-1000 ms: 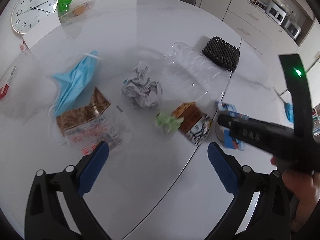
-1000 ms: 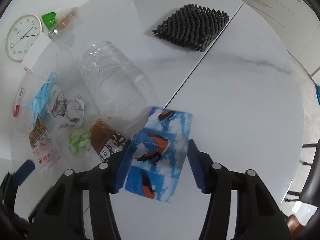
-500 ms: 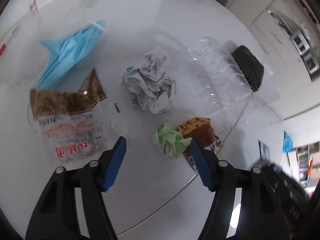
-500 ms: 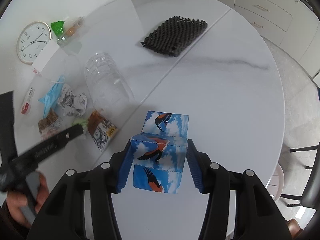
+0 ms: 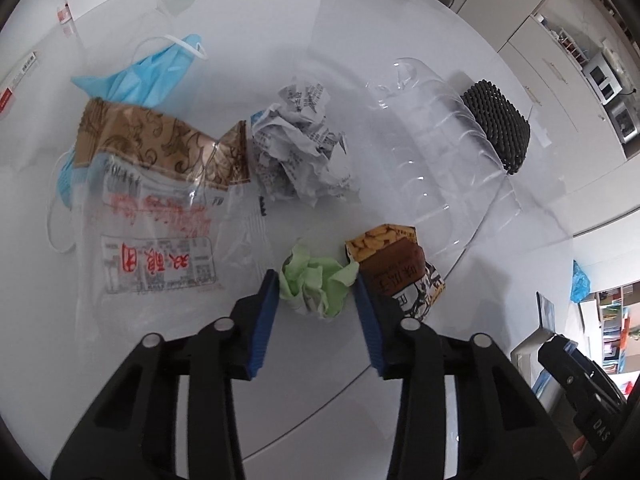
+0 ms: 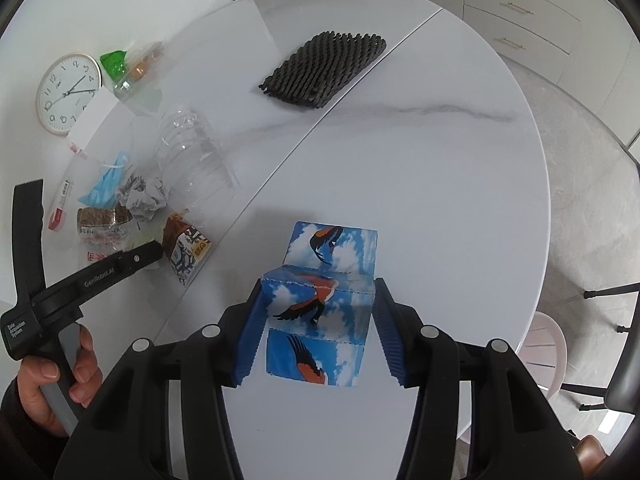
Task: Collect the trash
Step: 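Carry both items over the wastebasket and open both tools to drop them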
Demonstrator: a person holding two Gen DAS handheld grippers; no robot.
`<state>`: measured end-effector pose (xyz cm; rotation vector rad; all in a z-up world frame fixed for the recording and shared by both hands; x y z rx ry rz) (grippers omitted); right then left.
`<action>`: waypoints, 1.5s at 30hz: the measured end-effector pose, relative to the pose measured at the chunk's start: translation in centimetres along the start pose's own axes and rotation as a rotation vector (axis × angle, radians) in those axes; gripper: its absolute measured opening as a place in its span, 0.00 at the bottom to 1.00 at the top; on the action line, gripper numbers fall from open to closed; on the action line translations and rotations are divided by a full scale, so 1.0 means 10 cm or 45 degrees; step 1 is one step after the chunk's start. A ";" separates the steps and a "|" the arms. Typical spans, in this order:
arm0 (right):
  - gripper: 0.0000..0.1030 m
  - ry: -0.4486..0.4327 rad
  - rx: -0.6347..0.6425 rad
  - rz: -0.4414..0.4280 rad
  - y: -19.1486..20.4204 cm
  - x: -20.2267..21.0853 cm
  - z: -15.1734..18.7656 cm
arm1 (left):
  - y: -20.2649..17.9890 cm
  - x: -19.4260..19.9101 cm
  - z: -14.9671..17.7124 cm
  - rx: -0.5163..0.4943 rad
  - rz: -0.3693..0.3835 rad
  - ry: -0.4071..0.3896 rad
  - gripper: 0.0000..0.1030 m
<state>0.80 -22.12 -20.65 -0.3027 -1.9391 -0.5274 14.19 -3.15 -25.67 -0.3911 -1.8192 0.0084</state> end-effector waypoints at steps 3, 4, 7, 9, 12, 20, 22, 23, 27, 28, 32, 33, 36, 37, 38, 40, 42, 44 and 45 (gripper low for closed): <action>0.51 -0.008 -0.003 -0.003 -0.01 0.03 0.00 | 0.04 0.02 0.02 -0.007 0.001 -0.002 0.33; 0.51 -0.010 -0.004 -0.004 -0.01 0.03 0.00 | 0.05 0.04 0.03 -0.010 0.011 -0.002 0.32; 0.51 -0.014 -0.009 -0.008 -0.02 0.04 0.02 | 0.09 0.11 0.04 -0.023 0.029 -0.013 0.31; 0.51 -0.015 -0.019 -0.011 -0.03 0.04 0.03 | 0.10 0.15 0.04 -0.029 0.045 -0.020 0.31; 0.51 -0.019 -0.026 -0.013 -0.04 0.05 0.04 | 0.11 0.23 0.03 -0.043 0.057 -0.034 0.31; 0.51 -0.046 -0.033 -0.015 -0.09 0.13 0.06 | 0.06 0.53 0.02 -0.084 0.078 -0.087 0.31; 0.51 -0.058 -0.030 -0.016 -0.10 0.17 0.06 | 0.05 0.64 0.02 -0.092 0.076 -0.111 0.31; 0.51 -0.065 -0.029 -0.018 -0.11 0.20 0.07 | 0.06 0.69 0.03 -0.097 0.075 -0.119 0.30; 0.51 -0.111 -0.020 -0.026 -0.19 0.38 0.11 | -0.05 0.92 0.11 -0.169 0.050 -0.152 0.31; 0.51 -0.121 -0.021 -0.025 -0.22 0.44 0.14 | -0.11 0.97 0.14 -0.198 0.046 -0.151 0.31; 0.51 -0.152 -0.039 0.035 -0.55 0.75 0.37 | -0.51 1.11 0.31 -0.339 0.070 -0.135 0.31; 0.51 -0.152 -0.043 0.053 -0.63 0.79 0.42 | -0.64 1.12 0.36 -0.371 0.088 -0.126 0.31; 0.51 -0.135 -0.070 0.145 -0.99 0.98 0.67 | -1.04 1.13 0.54 -0.467 0.134 -0.092 0.31; 0.51 -0.123 -0.089 0.176 -1.15 1.03 0.78 | -1.18 1.12 0.59 -0.499 0.153 -0.083 0.31; 0.51 -0.112 -0.107 0.193 -1.27 1.05 0.86 | -1.36 1.10 0.66 -0.543 0.176 -0.070 0.31; 0.51 -0.085 -0.148 0.232 -1.54 1.07 1.04 | -1.67 1.06 0.78 -0.616 0.213 -0.051 0.31; 0.51 -0.064 -0.184 0.263 -1.77 1.06 1.20 | -2.00 1.01 0.92 -0.688 0.259 -0.018 0.31; 0.51 -0.046 -0.212 0.269 -1.94 1.02 1.31 | -2.29 0.95 1.06 -0.746 0.300 0.025 0.31; 0.51 -0.030 -0.223 0.272 -2.05 0.97 1.38 | -2.41 0.91 1.13 -0.769 0.316 0.049 0.31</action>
Point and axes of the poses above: each gripper's, at about its wrist camera, not at the fingertips, and x roughly against the way its jaws point, y to its left, z to its underside, the point moved 5 cm from there along -x, roughly the way its jaws point, and after that the axes turned 1 degree about z, right-handed, at the moved point
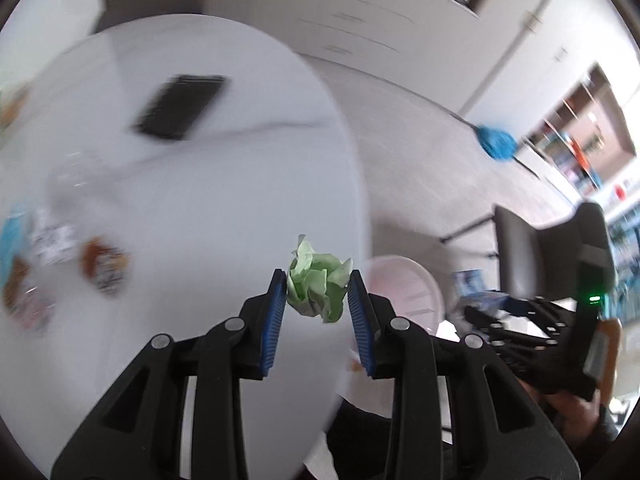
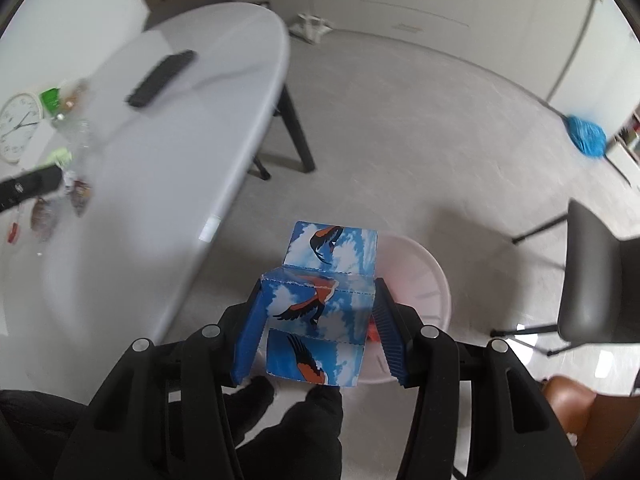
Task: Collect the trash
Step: 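Carry both items over the wastebasket and open both tools to drop them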
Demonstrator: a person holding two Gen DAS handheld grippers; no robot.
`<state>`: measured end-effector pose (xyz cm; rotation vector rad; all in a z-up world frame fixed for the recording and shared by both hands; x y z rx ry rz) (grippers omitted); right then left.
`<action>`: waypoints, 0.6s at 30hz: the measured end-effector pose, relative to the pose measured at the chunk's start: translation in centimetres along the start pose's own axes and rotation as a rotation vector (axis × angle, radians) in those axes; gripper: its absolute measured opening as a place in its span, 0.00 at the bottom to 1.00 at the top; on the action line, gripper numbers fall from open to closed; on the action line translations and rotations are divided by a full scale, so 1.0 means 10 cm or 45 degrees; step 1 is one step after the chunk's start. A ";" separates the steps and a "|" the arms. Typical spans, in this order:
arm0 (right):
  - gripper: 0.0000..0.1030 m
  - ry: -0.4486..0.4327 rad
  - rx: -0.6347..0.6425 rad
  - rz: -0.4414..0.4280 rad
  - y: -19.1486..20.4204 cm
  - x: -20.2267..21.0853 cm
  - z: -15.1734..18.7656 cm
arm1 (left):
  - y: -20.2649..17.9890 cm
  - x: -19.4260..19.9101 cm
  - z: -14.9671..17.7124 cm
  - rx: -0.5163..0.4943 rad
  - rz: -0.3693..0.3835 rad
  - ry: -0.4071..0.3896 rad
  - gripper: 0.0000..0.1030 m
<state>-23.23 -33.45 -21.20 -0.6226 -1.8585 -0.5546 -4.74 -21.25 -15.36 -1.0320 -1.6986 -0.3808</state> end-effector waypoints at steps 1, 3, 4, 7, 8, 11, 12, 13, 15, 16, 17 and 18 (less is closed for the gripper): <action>0.51 0.007 -0.002 0.006 -0.06 -0.04 0.03 | -0.11 -0.06 -0.01 -0.019 0.016 0.016 0.31; 0.53 0.040 -0.006 0.008 -0.19 -0.17 0.10 | -0.34 -0.18 -0.03 -0.068 0.023 0.048 0.31; 0.53 0.052 -0.013 0.003 -0.24 -0.23 0.13 | -0.43 -0.23 -0.03 -0.087 0.026 0.060 0.31; 0.67 0.092 -0.036 0.010 -0.37 -0.34 0.18 | -0.69 -0.38 -0.03 -0.137 0.054 0.098 0.30; 0.71 0.090 -0.045 0.019 -0.42 -0.34 0.19 | -0.78 -0.44 -0.02 -0.161 0.056 0.111 0.31; 0.81 0.055 -0.065 0.033 -0.58 -0.24 0.18 | -0.97 -0.59 0.00 -0.217 0.057 0.137 0.31; 0.83 0.046 -0.068 0.045 -0.64 -0.20 0.18 | -1.03 -0.64 0.01 -0.233 0.062 0.144 0.31; 0.84 0.042 -0.067 0.053 -0.68 -0.18 0.18 | -1.09 -0.67 0.01 -0.246 0.065 0.151 0.31; 0.85 0.030 -0.070 0.076 -0.79 -0.12 0.17 | -1.20 -0.75 0.03 -0.275 0.072 0.167 0.31; 0.88 0.027 -0.073 0.083 -0.81 -0.10 0.17 | -1.27 -0.79 0.04 -0.290 0.084 0.176 0.31; 0.89 0.021 -0.082 0.100 -0.87 -0.07 0.17 | -1.31 -0.81 0.05 -0.299 0.088 0.181 0.31; 0.91 0.012 -0.100 0.122 -0.93 -0.02 0.17 | -1.36 -0.82 0.05 -0.309 0.093 0.184 0.34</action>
Point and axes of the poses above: each gripper's, at about its wrist camera, not at the fingertips, and x roughly against the way its jaws point, y to its left, z to its underside, the point moved 5 cm from there along -x, roughly the way its jaws point, and after that the axes turned 1 degree about z, right-handed, at the moved point
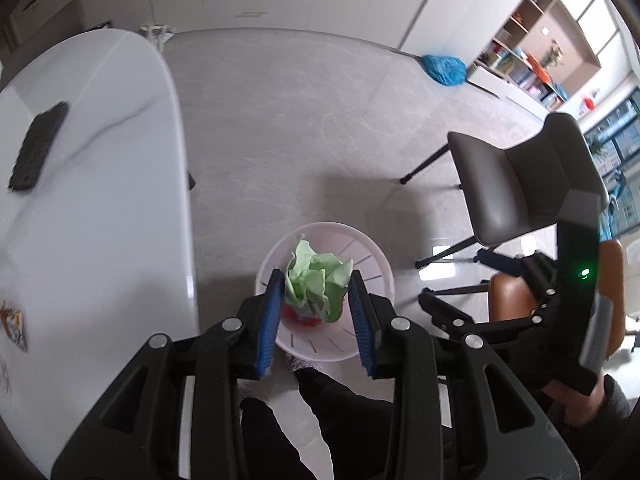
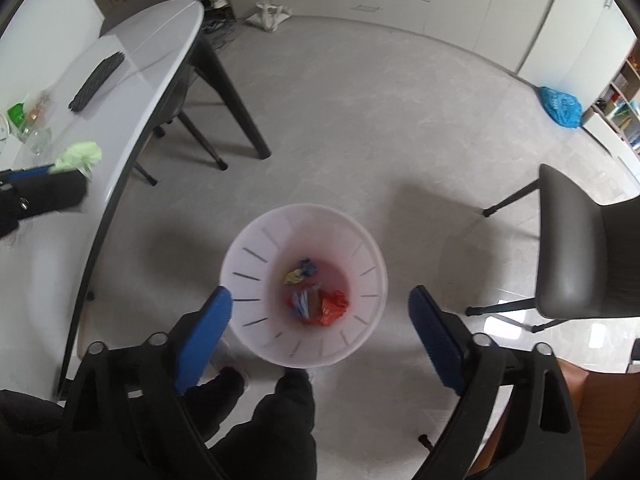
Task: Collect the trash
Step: 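Carry both items over the wastebasket and open both tools to drop them, then move both tools back over the remaining trash on the table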
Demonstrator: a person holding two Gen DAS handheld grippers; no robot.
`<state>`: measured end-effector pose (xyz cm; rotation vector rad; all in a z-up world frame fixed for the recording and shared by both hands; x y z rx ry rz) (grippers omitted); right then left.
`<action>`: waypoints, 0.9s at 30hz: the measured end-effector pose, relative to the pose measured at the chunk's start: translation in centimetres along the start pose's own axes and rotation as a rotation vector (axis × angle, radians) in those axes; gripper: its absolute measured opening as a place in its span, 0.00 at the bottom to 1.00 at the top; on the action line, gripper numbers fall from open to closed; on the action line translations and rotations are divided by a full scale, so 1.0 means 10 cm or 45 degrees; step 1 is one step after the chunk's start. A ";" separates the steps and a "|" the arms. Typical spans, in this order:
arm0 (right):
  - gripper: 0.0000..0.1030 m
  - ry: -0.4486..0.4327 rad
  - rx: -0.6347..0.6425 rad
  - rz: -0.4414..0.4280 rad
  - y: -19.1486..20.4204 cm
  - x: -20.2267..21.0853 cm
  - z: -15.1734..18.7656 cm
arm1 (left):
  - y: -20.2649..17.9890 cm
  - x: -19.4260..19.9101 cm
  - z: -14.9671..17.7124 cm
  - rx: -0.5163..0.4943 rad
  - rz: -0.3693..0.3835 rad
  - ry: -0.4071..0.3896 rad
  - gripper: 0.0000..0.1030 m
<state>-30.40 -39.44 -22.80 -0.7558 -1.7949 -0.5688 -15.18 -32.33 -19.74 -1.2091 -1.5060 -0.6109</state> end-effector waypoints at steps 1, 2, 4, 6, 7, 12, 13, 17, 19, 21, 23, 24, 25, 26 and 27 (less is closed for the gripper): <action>0.91 -0.005 -0.014 0.003 -0.02 0.02 -0.01 | -0.03 -0.02 -0.01 -0.012 0.007 0.003 0.37; 0.91 -0.013 -0.030 -0.002 -0.07 0.06 -0.01 | -0.09 -0.03 -0.02 -0.026 0.019 0.006 0.44; 0.91 -0.032 -0.055 -0.003 -0.18 0.12 -0.02 | -0.17 -0.04 -0.01 -0.049 0.026 0.011 0.65; 0.92 -0.052 -0.068 0.004 -0.24 0.17 -0.02 | -0.25 -0.02 -0.01 -0.087 0.020 0.003 0.87; 0.93 -0.060 -0.072 0.012 -0.26 0.19 -0.02 | -0.30 0.00 -0.01 -0.108 0.012 -0.002 0.90; 0.94 -0.088 -0.085 0.052 -0.31 0.27 -0.02 | -0.43 0.02 -0.03 -0.189 -0.051 -0.004 0.93; 0.94 -0.090 -0.090 0.054 -0.31 0.26 -0.02 | -0.43 0.03 -0.03 -0.190 -0.051 -0.003 0.93; 0.95 -0.098 -0.093 0.058 -0.31 0.28 -0.02 | -0.44 0.08 -0.05 -0.180 -0.046 -0.014 0.93; 0.95 -0.100 -0.093 0.055 -0.29 0.29 -0.02 | -0.43 0.09 -0.06 -0.174 -0.040 -0.017 0.93; 0.95 -0.100 -0.087 0.055 -0.26 0.29 -0.03 | -0.40 0.10 -0.05 -0.164 -0.039 -0.023 0.93; 0.95 -0.105 -0.079 0.054 -0.23 0.31 -0.04 | -0.38 0.10 -0.05 -0.157 -0.040 -0.026 0.93; 0.95 -0.108 -0.074 0.052 -0.22 0.32 -0.05 | -0.38 0.11 -0.05 -0.150 -0.042 -0.029 0.93; 0.95 -0.111 -0.068 0.049 -0.20 0.34 -0.07 | -0.35 0.12 -0.05 -0.142 -0.045 -0.033 0.93; 0.95 -0.115 -0.060 0.046 -0.17 0.35 -0.08 | -0.31 0.15 -0.04 -0.130 -0.051 -0.039 0.93; 0.95 -0.118 -0.052 0.042 -0.13 0.35 -0.10 | -0.27 0.16 -0.03 -0.121 -0.056 -0.045 0.93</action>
Point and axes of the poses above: each gripper's, at about its wrist camera, not at the fingertips, and x roughly against the way its jaws point, y to its left, z to its underside, the point moved 5 cm from there along -x, roughly the way its jaws point, and after that the axes turned 1 degree about z, right-handed, at the moved point
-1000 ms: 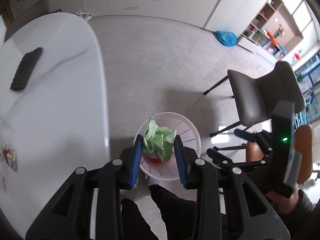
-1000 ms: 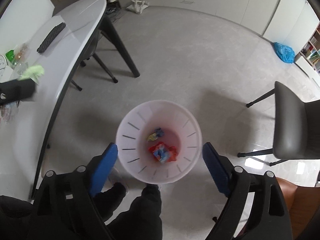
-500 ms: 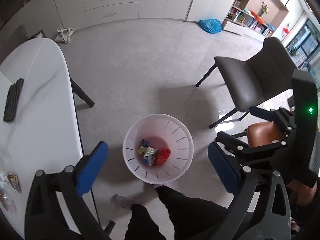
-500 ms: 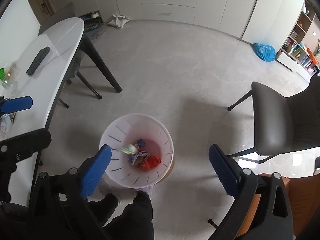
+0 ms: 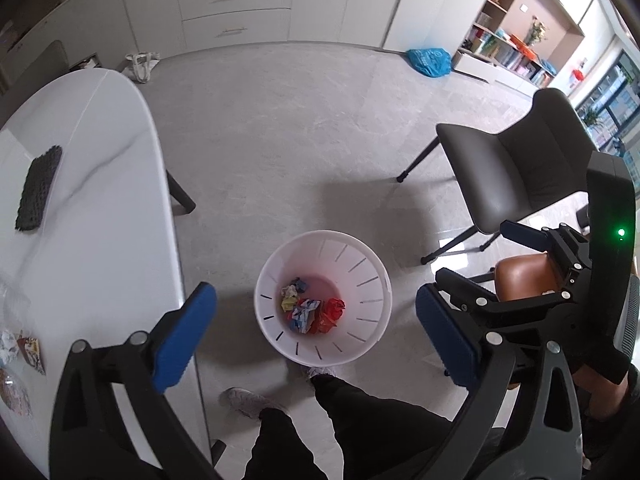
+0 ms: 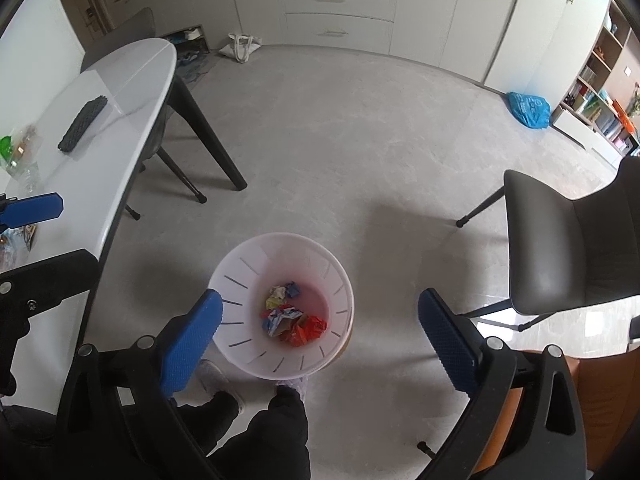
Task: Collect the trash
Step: 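Move both tools back over the remaining trash on the table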
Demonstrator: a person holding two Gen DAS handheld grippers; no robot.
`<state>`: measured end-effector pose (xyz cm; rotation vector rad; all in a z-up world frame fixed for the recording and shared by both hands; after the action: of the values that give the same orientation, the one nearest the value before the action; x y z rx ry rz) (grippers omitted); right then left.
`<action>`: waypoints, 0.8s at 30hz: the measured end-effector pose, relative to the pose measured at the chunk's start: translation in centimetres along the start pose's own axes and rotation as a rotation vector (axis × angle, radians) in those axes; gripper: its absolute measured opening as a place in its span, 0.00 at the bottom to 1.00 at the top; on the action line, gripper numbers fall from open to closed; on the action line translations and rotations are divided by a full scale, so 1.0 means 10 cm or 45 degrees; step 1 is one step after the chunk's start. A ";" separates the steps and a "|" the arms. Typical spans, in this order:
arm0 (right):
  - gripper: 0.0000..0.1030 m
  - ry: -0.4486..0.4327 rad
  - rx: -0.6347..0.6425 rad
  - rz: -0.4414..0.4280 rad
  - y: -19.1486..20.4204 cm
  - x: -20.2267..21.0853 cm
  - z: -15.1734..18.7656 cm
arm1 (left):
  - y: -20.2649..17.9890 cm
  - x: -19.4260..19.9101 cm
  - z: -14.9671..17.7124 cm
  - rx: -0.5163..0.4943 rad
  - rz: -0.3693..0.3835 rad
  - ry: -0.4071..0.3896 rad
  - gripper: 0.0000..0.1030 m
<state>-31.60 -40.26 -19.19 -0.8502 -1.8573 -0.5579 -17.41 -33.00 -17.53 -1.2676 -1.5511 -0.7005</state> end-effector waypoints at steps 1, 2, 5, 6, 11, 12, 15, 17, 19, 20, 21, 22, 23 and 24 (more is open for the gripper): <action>0.95 -0.005 0.012 -0.008 0.06 0.01 -0.03 | 0.03 0.02 0.01 0.014 -0.008 -0.007 0.93; 0.95 -0.012 0.023 -0.017 0.11 0.02 -0.06 | 0.09 0.06 0.02 0.035 -0.020 -0.018 0.93; 0.95 -0.030 0.071 -0.054 0.33 0.03 -0.16 | 0.35 0.20 0.06 0.121 -0.069 -0.061 0.93; 0.95 -0.037 0.090 -0.068 0.41 0.03 -0.19 | 0.44 0.25 0.08 0.153 -0.091 -0.077 0.93; 0.95 -0.065 0.234 -0.166 1.03 0.05 -0.35 | 1.03 0.58 0.27 0.341 -0.215 -0.151 0.93; 0.95 -0.070 0.264 -0.186 1.15 0.05 -0.38 | 1.15 0.64 0.32 0.381 -0.239 -0.164 0.93; 0.95 -0.090 0.371 -0.248 1.59 0.09 -0.48 | 1.54 0.85 0.54 0.514 -0.315 -0.198 0.93; 0.95 -0.101 0.436 -0.293 1.87 0.11 -0.52 | 1.75 0.96 0.70 0.599 -0.356 -0.214 0.93; 0.95 -0.109 0.498 -0.339 2.16 0.14 -0.55 | 1.98 1.06 0.87 0.692 -0.391 -0.222 0.93; 0.95 -0.111 0.518 -0.352 2.26 0.15 -0.57 | 2.11 1.12 0.97 0.754 -0.411 -0.228 0.93; 0.95 -0.114 0.544 -0.370 2.39 0.17 -0.58 | 2.20 1.16 1.05 0.794 -0.421 -0.232 0.93; 0.95 -0.117 0.571 -0.390 2.52 0.19 -0.60 | 2.34 1.22 1.16 0.854 -0.437 -0.242 0.93; 0.95 -0.120 0.592 -0.404 2.63 0.20 -0.60 | 2.41 1.25 1.25 0.887 -0.450 -0.248 0.93; 0.95 -0.125 0.622 -0.424 2.77 0.22 -0.61 | 2.49 1.29 1.32 0.916 -0.466 -0.253 0.93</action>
<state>-7.55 -25.76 -14.42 -0.2491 -2.1173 -0.2415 2.13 -9.29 -13.87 -0.5304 -1.9799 -0.1850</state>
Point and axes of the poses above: each gripper's, at about its wrist camera, not at the fingertips, and x roughly against the way its jaws point, y to its left, z to its underside, the point moved 5 cm from there along -x, roughly the way its jaws point, and after that the axes turned 1 degree about z, right-handed, at the moved point
